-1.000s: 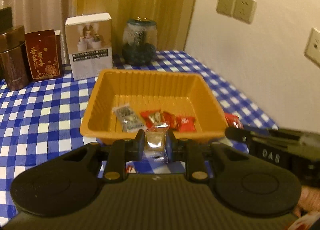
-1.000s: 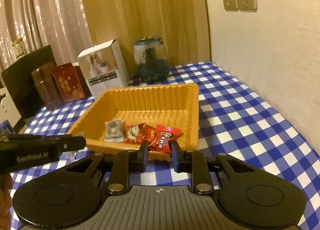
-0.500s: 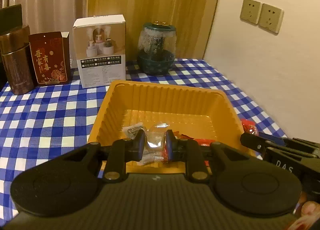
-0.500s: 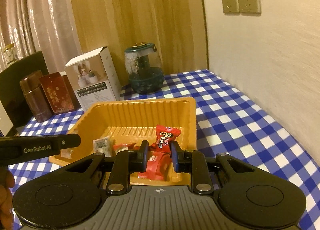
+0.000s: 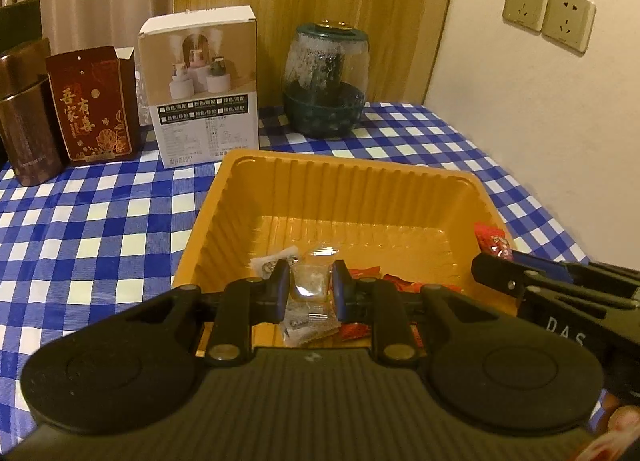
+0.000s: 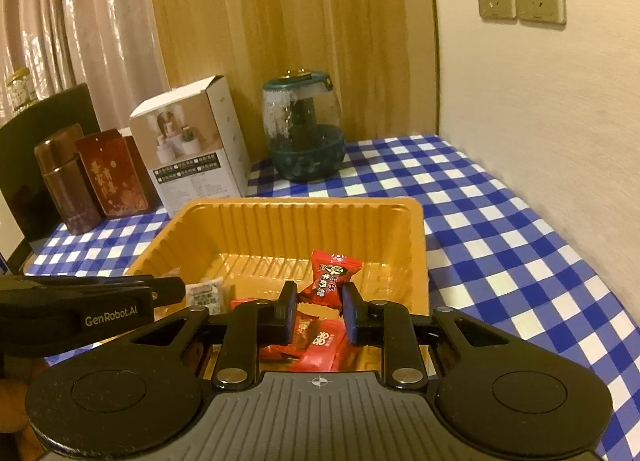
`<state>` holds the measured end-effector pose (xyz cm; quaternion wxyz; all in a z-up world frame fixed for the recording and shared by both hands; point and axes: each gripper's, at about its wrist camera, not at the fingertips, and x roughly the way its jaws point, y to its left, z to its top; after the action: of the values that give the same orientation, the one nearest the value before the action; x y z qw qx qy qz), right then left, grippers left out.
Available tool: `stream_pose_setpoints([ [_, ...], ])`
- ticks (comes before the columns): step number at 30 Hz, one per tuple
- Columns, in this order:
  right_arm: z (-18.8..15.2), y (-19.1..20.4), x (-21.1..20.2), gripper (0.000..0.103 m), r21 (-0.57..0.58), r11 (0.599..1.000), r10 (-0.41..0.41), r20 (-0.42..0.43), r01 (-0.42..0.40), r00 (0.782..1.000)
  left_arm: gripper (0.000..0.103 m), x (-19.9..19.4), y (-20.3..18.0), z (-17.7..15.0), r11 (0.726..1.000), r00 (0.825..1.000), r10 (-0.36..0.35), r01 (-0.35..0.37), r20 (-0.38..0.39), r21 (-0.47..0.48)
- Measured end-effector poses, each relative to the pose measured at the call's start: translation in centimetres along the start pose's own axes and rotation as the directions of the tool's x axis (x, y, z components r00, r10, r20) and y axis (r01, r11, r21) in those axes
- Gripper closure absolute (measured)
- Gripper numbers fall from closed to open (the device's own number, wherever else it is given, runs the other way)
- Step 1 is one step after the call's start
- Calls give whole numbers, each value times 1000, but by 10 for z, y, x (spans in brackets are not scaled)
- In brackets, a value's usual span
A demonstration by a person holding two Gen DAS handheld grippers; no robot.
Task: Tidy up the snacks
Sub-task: 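Carry the cake packet in the left tool while the right tool carries the red candy to the tray, then open the left tool over the tray while the right tool releases the red candy inside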
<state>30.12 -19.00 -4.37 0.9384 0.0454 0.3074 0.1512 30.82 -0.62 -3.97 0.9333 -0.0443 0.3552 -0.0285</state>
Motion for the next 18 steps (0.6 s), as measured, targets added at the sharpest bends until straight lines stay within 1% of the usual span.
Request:
stream_pose_setpoints([
  [9,-3,-4,15,79,6,1000,-8,-39,8,999,83,13,2,-6,1000,1000,4,-4,-24,-2],
  [13,-5,-5,16,79,6,1000,-10,-47,10,999,83,14,5,-5,1000,1000,10,-10,-8,-17],
  [16,-6,-7,16,79,8,1000,-13,-48,13,999,68,14,7,-5,999,1000,18,-18,0,-31],
  [18,-5,-8,16,79,12,1000,-12,-49,12,999,68,15,8,-6,999,1000,17,-18,-8,-28],
])
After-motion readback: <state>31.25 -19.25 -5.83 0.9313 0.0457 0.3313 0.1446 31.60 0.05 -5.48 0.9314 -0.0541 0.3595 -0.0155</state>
